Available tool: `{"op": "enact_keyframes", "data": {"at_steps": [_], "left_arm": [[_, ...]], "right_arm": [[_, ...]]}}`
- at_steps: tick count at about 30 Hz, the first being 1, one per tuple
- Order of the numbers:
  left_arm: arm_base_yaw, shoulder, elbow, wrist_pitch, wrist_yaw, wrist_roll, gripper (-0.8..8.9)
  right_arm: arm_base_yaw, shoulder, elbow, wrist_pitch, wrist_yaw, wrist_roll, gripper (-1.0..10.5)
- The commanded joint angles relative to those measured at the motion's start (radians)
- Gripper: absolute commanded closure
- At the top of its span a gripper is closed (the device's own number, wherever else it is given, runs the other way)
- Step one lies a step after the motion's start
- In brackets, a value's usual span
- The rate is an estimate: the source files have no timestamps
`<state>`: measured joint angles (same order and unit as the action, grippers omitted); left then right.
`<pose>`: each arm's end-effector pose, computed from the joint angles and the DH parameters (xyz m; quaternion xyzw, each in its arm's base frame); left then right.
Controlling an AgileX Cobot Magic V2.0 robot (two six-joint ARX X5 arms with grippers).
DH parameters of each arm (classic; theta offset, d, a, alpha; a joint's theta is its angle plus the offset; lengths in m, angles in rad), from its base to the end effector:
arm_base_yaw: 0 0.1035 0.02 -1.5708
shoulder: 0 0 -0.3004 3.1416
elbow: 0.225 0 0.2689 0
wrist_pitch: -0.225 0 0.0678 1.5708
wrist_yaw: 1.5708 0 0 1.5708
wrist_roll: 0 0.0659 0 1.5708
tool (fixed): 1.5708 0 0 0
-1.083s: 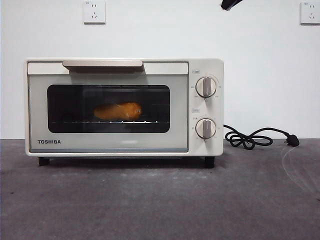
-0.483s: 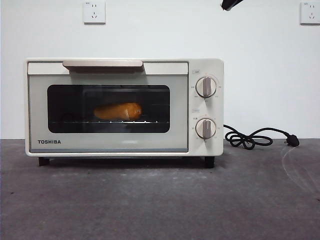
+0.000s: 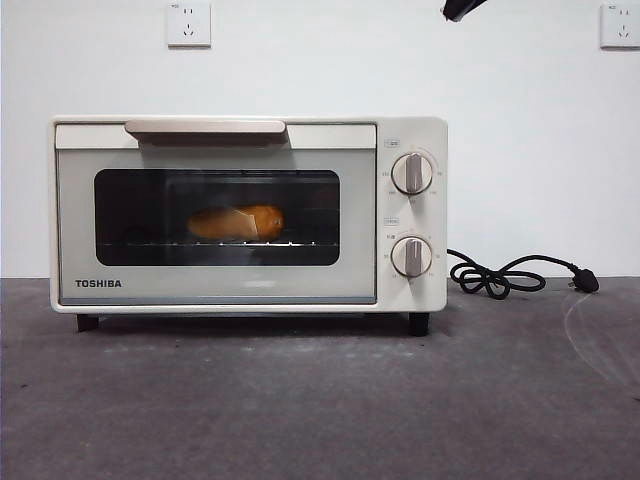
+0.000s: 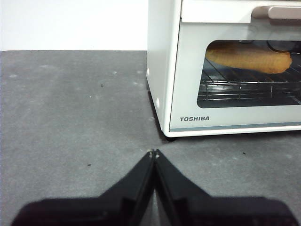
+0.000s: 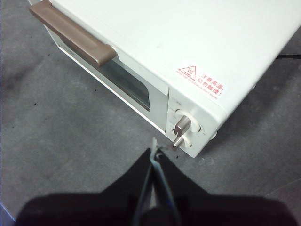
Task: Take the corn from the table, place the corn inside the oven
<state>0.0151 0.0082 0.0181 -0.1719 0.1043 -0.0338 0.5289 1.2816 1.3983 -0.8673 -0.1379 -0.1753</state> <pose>0.1128 -0.0052 0.1470 -0.0217 0.0815 -0.0431 0.9955 0.2415 0.1516 0.3908 -0.1479 0.3315 0.3348 0.8696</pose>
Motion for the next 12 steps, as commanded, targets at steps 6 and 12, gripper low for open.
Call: {"op": "enact_keyframes", "data": {"at_steps": [6,12], "left_arm": [[-0.003,0.008,-0.007,0.008,0.0,0.012,8.17],[-0.003,0.008,-0.007,0.008,0.0,0.012,8.17]], "right_arm": [[0.0,0.002,-0.006,0.005,0.001,0.008,9.5],[0.0,0.002,-0.006,0.005,0.001,0.008,9.5]]}}
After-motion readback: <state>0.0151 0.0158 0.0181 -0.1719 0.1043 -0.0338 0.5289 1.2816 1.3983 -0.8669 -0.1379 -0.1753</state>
